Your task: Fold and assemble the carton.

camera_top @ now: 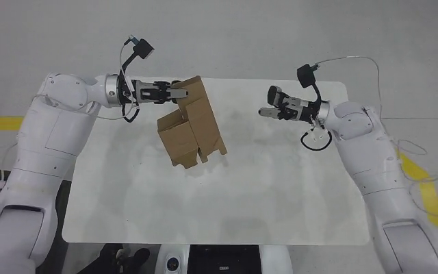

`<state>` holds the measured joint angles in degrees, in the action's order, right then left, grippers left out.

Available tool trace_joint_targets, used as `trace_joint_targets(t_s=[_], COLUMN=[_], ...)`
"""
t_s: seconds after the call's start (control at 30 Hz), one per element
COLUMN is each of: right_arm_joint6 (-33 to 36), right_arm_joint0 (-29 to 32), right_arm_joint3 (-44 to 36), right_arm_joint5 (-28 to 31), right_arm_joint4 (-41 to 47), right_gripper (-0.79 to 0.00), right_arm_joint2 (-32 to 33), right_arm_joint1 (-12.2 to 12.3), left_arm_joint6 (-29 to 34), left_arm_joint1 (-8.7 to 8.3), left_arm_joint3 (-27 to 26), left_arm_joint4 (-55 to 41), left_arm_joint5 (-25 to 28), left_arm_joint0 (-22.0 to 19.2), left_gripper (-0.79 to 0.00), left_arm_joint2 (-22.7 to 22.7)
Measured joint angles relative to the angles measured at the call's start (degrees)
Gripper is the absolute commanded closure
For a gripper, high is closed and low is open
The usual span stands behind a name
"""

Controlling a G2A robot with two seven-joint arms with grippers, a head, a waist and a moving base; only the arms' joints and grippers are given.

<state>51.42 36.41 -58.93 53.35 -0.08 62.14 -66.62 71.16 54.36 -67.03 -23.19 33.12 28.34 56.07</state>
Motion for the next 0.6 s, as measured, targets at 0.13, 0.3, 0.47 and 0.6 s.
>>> trace_joint_targets(t_s=[0.13, 0.3, 0.47, 0.6], right_arm_joint6=[0.6, 0.87, 0.27, -1.48], right_arm_joint0=[-2.55, -5.25, -7.86, -9.84], right_arm_joint3=[1.23, 2.07, 1.91, 1.19], right_arm_joint5=[-1.08, -1.34, -0.75, 1.01], right_arm_joint4=[5.99, 11.44, 15.98, 18.41], right_gripper=[-0.785, -0.785, -0.785, -0.785], right_arm_joint2=[-6.05, -13.94, -21.19, -26.63], right_arm_joint1=[-0.34, -0.46, -0.34, -0.28], left_arm_joint6=[0.11, -0.08, -0.31, -0.28], left_arm_joint1=[0.42, 1.16, 1.98, 2.54], left_arm_joint3=[-0.43, -0.23, 0.64, 1.0], left_arm_joint4=[-1.12, -2.09, -2.61, -3.45], left_arm_joint5=[-0.12, 0.09, 0.3, 0.27], left_arm_joint0=[-0.49, -1.45, -2.63, -3.02], left_gripper=[0.0, 0.0, 0.0, 0.0], left_arm_joint2=[-2.13, -4.5, -6.3, -7.5])
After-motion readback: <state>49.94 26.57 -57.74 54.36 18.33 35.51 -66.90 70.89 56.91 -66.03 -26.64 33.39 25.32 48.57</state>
